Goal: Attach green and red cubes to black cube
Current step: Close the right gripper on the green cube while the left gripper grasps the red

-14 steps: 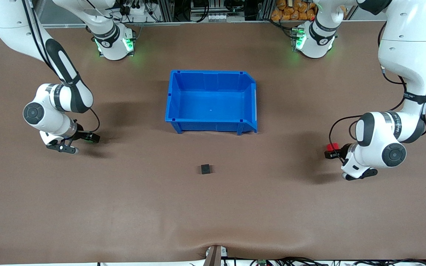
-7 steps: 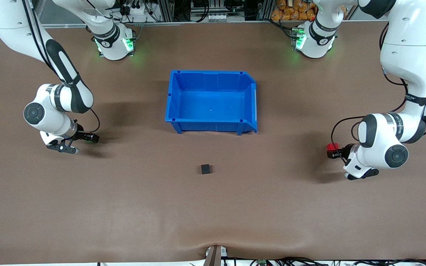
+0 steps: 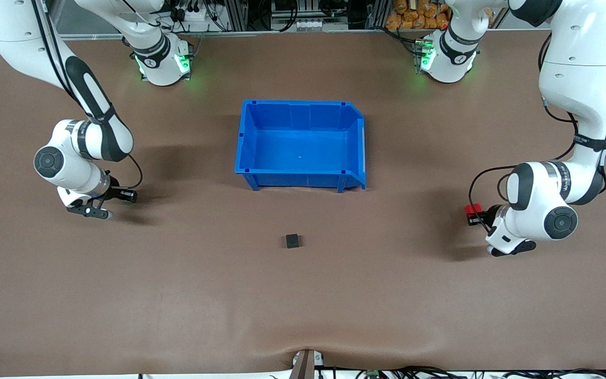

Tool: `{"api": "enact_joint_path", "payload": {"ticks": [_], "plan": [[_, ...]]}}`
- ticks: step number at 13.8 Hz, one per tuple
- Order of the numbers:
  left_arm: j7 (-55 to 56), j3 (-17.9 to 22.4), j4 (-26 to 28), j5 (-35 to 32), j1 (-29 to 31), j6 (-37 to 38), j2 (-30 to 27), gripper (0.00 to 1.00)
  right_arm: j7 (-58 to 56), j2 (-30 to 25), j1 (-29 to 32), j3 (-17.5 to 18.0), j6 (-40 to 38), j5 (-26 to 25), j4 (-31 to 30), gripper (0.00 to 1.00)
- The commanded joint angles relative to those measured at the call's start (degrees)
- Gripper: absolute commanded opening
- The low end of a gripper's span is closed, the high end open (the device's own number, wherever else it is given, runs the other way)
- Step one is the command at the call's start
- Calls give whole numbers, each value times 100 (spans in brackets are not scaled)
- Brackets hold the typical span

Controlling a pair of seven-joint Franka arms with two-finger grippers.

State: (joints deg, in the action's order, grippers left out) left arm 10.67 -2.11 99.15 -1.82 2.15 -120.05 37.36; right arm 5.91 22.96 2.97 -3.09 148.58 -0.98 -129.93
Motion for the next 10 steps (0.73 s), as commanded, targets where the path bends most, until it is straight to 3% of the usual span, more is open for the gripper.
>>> {"api": "enact_joint_path", "payload": {"ticks": [1, 6, 10], "plan": [[-13, 0, 25, 24, -21, -45, 0, 1, -265, -98, -24, 2, -101, -25, 2, 0], [206, 0, -176, 488, -39, -10, 26, 0, -1126, -318, -24, 2, -373, -25, 186, 0], [1136, 0, -457, 560, -65, 218, 44, 0, -1627, -432, -16, 2, -1531, -33, 844, 0]]}}
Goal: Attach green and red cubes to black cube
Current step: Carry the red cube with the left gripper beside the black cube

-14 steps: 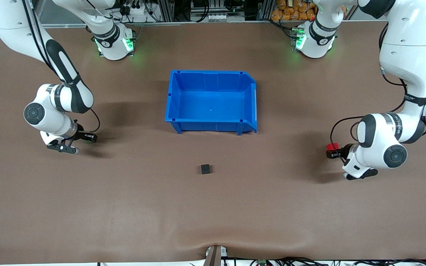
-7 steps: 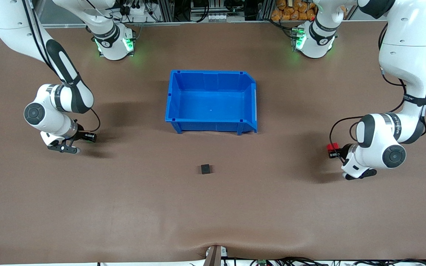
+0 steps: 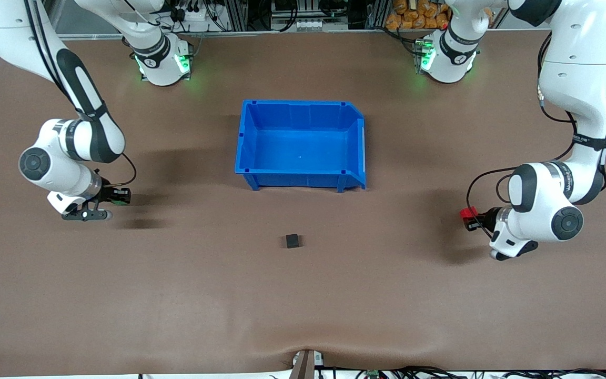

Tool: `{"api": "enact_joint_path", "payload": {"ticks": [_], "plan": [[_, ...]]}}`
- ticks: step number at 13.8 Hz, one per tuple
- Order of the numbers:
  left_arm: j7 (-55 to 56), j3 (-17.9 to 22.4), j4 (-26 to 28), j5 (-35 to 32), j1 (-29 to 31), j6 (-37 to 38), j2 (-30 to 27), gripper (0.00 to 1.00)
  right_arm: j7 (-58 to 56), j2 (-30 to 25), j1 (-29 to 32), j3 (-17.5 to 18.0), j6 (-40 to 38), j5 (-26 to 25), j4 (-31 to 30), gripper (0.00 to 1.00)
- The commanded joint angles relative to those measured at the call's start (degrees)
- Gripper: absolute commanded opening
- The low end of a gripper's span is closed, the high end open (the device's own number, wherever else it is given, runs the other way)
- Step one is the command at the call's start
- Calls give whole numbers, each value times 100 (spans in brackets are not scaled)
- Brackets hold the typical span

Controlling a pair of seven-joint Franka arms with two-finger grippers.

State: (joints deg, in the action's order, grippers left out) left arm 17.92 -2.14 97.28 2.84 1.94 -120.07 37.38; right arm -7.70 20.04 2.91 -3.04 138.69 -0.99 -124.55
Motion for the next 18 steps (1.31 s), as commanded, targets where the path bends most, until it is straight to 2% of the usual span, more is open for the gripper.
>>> {"api": "enact_joint_path", "payload": {"ticks": [1, 5, 10, 15, 18], "plan": [[744, -6, -392, 94, -62, 307, 59, 0, -362, -141, -10, -3, -823, -33, 500, 0], [2301, -68, -849, 831, -343, 326, 190, 0, -924, -150, -19, 6, -1607, -33, 1098, 0], [3496, -76, -1623, 1314, -852, 212, 726, 0, -1628, -273, -45, 40, -1687, -33, 1188, 0], [5375, -76, -1957, 1710, -1353, -612, 1007, 0, -1743, -325, -63, 172, -1687, -33, 1214, 0], [6571, -76, -2195, 1720, -1810, -982, 1262, 0, -1822, -325, -89, 295, -1713, -33, 1293, 0]]}}
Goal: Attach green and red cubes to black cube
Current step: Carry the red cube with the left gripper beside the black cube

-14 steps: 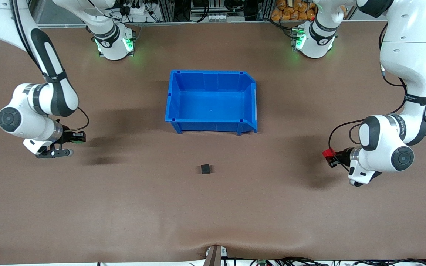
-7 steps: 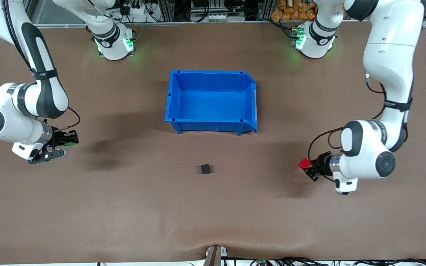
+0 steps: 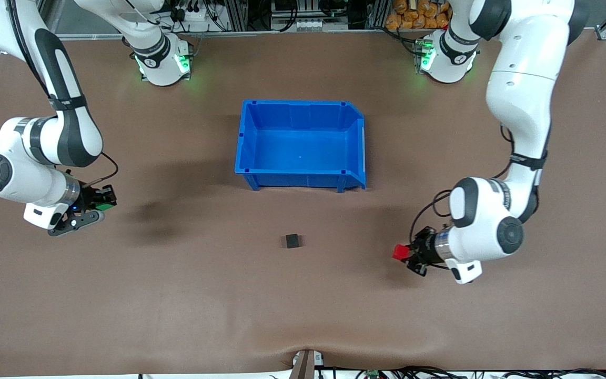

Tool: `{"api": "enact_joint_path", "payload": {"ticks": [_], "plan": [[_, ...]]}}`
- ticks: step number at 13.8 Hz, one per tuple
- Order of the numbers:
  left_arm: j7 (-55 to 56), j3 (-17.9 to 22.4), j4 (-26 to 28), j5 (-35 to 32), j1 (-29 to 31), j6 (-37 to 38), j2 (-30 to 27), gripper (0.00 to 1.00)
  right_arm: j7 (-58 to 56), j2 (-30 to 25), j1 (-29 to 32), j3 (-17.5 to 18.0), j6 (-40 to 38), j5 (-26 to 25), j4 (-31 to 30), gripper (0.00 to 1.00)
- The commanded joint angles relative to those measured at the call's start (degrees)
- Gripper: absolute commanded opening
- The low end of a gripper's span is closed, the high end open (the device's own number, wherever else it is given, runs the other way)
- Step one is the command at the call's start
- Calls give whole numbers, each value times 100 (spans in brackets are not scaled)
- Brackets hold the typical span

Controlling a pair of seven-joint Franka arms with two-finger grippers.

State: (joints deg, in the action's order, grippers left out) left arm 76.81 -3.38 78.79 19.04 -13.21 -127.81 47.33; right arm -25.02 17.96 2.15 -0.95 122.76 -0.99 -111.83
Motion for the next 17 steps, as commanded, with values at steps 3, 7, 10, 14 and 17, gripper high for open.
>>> {"api": "enact_joint_path", "payload": {"ticks": [3, 7, 10, 14, 17], "plan": [[1677, 48, -618, 100, -629, -569, 513, 0, -82, -109, -74, 139, -244, -24, 135, 0], [2345, 30, -794, 100, -911, -1017, 768, 0, -82, -109, -206, 148, -253, -24, 153, 0], [2751, 48, -900, 100, -1149, -1159, 848, 0, -91, -100, -250, 148, -253, -24, 214, 0], [3252, 30, -909, 100, -1342, -1430, 935, 0, -143, -100, -461, 157, -253, -24, 302, 0], [3419, 39, -909, 100, -1544, -1519, 971, 0, -792, -100, -488, 157, -253, -24, 433, 0]]}}
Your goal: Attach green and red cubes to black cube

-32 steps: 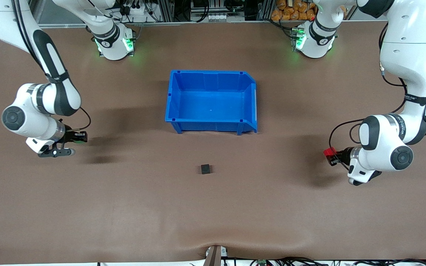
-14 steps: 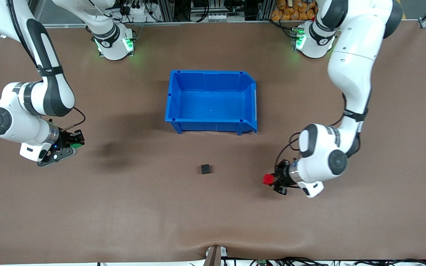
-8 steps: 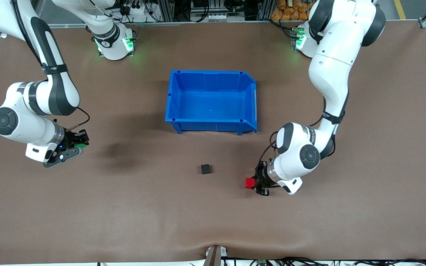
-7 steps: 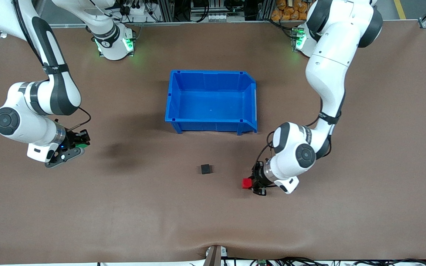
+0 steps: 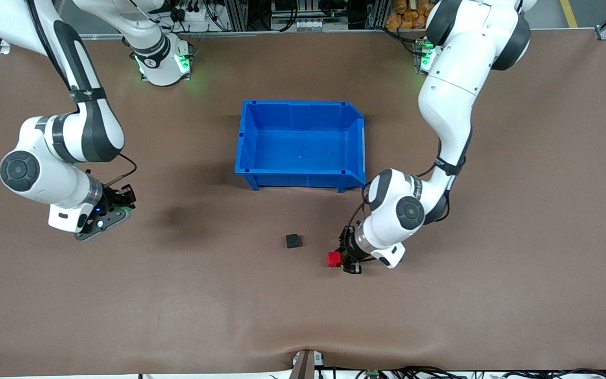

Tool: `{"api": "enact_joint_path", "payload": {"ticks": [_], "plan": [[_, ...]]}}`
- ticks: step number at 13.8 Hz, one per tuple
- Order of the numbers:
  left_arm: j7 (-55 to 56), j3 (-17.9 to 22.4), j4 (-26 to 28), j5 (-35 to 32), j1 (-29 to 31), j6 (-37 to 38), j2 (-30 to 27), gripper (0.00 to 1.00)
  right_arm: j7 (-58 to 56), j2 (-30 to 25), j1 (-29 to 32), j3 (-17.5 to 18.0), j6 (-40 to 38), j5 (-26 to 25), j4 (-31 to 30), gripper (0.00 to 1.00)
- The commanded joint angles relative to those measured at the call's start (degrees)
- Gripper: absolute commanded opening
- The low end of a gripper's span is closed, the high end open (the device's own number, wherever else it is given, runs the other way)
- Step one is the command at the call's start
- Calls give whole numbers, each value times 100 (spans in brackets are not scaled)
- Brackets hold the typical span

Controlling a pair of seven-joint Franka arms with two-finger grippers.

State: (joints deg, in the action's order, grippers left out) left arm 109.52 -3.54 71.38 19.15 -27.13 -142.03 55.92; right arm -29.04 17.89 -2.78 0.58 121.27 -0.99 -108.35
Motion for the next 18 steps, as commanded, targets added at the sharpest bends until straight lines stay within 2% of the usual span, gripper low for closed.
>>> {"api": "enact_joint_path", "payload": {"ticks": [1, 7, 13, 18], "plan": [[157, 55, -168, 88, -179, -97, 103, 0, -531, -84, -3, 3, -104, -24, 112, 0], [324, 73, -142, 80, -468, -97, 165, 0, -1093, 39, -126, 284, -95, 169, 436, 0], [517, 73, -115, 80, -600, -97, 165, 0, -2570, 619, -205, 320, -95, 178, 1113, 0], [623, 64, -124, 80, -680, -97, 165, 0, -2915, 760, -240, 407, -95, 187, 1219, 0]]}}
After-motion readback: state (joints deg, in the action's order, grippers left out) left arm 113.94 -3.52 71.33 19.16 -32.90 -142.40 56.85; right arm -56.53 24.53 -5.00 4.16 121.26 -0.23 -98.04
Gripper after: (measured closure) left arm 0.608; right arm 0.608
